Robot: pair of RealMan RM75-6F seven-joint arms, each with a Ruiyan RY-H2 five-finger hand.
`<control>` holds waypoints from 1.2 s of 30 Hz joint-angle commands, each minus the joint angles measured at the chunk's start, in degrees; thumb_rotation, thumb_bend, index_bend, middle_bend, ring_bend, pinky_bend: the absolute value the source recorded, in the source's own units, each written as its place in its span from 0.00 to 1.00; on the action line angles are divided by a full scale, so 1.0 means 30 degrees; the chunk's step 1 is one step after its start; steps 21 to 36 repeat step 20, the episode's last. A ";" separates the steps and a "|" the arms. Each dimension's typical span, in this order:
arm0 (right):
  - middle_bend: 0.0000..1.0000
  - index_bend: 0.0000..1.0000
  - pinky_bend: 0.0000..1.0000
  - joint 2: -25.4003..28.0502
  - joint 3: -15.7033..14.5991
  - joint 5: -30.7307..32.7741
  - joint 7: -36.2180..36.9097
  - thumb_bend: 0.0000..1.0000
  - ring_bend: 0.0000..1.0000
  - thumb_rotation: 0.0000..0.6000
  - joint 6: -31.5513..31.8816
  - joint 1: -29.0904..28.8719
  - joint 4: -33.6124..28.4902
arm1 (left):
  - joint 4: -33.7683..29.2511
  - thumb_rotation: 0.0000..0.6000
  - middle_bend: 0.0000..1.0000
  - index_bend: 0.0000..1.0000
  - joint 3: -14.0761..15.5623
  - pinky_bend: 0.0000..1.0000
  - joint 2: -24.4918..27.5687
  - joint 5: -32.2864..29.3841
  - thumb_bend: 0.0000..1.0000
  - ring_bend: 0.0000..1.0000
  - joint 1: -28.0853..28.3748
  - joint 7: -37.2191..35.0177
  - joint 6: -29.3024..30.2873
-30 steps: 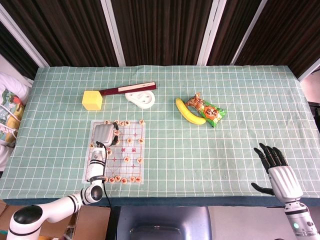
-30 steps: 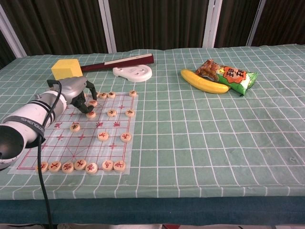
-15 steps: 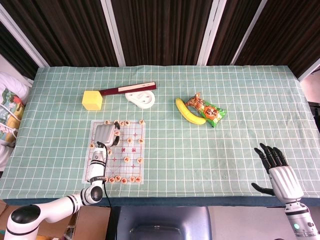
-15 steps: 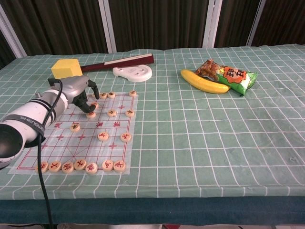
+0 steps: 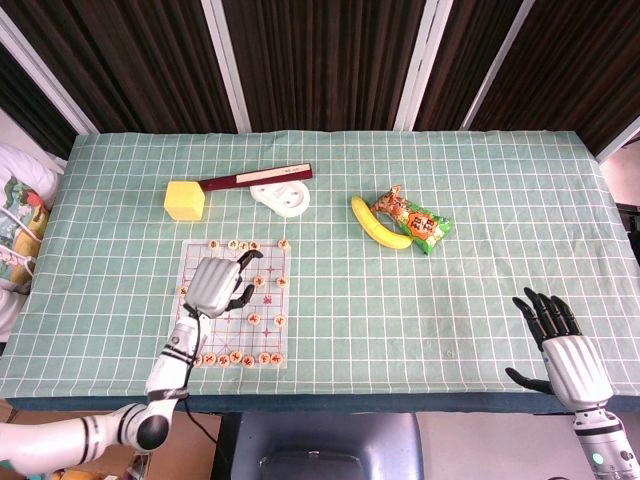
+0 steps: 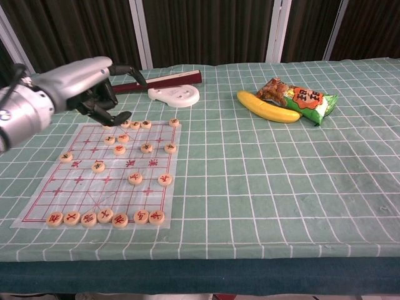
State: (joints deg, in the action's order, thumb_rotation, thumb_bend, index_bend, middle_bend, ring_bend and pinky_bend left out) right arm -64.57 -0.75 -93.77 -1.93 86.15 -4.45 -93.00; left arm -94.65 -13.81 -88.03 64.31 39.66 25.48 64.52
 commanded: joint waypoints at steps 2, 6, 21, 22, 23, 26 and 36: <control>0.00 0.00 0.00 0.0115 -0.0247 -0.0361 -0.0013 0.19 0.00 1.00 0.0144 0.0134 -0.0251 | -0.4876 1.00 0.80 0.11 0.5897 0.92 0.6428 0.9689 0.39 0.85 -0.5049 -0.4303 0.5059; 0.00 0.00 0.00 0.0269 -0.0499 -0.0867 -0.0411 0.19 0.00 1.00 0.0261 0.0230 -0.0574 | -0.1771 1.00 0.18 0.00 0.8675 0.36 0.8205 1.3076 0.39 0.15 -0.7425 -0.8280 0.8207; 0.00 0.00 0.00 0.0142 -0.0638 -0.1381 -0.1317 0.19 0.00 1.00 0.0888 0.0667 -0.0768 | 0.4762 1.00 0.00 0.00 0.7816 0.03 0.6824 1.3177 0.40 0.00 -1.0500 -1.3059 1.3026; 0.00 0.00 0.00 0.0142 -0.0638 -0.1381 -0.1317 0.19 0.00 1.00 0.0888 0.0667 -0.0768 | 0.4762 1.00 0.00 0.00 0.7816 0.03 0.6824 1.3177 0.40 0.00 -1.0500 -1.3059 1.3026; 0.00 0.00 0.00 0.0142 -0.0638 -0.1381 -0.1317 0.19 0.00 1.00 0.0888 0.0667 -0.0768 | 0.4762 1.00 0.00 0.00 0.7816 0.03 0.6824 1.3177 0.40 0.00 -1.0500 -1.3059 1.3026; 0.00 0.00 0.00 0.0142 -0.0638 -0.1381 -0.1317 0.19 0.00 1.00 0.0888 0.0667 -0.0768 | 0.4762 1.00 0.00 0.00 0.7816 0.03 0.6824 1.3177 0.40 0.00 -1.0500 -1.3059 1.3026; 0.00 0.00 0.00 0.0142 -0.0638 -0.1381 -0.1317 0.19 0.00 1.00 0.0888 0.0667 -0.0768 | 0.4762 1.00 0.00 0.00 0.7816 0.03 0.6824 1.3177 0.40 0.00 -1.0500 -1.3059 1.3026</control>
